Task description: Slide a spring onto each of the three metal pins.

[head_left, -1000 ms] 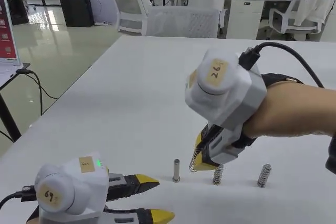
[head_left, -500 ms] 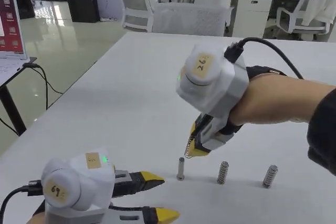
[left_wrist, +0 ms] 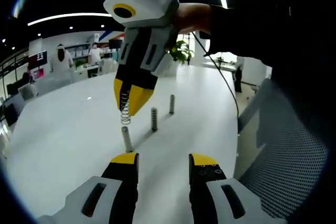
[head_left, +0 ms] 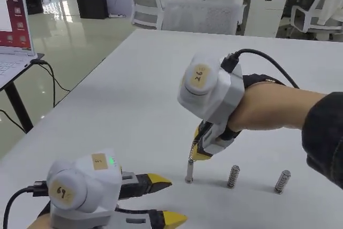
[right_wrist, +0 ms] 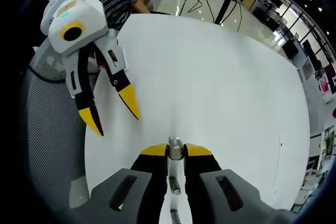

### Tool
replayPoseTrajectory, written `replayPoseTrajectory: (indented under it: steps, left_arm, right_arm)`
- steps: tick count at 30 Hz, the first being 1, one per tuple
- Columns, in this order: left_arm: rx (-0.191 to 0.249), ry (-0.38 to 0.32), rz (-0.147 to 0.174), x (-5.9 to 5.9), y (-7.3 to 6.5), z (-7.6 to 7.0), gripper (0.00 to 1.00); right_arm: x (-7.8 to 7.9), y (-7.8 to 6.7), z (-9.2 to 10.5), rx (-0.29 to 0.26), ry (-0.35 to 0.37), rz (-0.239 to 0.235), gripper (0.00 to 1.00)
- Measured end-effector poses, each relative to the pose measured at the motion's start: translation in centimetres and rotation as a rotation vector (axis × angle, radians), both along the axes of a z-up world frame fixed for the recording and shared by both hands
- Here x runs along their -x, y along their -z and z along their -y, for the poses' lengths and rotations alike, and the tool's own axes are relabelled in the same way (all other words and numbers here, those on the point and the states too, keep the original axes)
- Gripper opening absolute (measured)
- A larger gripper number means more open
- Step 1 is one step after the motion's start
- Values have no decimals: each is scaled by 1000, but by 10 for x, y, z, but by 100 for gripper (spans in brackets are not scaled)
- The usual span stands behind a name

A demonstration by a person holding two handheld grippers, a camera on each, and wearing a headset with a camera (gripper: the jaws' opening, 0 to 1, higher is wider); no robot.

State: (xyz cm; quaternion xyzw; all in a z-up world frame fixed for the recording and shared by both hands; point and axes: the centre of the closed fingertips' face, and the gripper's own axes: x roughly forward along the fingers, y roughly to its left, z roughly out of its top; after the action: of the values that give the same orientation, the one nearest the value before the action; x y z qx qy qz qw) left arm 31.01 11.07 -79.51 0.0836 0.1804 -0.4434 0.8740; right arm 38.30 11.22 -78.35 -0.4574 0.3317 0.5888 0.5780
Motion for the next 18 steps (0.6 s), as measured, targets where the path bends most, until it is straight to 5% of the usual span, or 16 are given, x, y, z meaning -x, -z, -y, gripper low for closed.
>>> replayPoseTrajectory:
  steps: [18]
  left_arm:
    - [2, -12, -2, -1, 1, -3, 31]
  right_arm:
    - [-4, 17, -2, 24, 3, -22, 8]
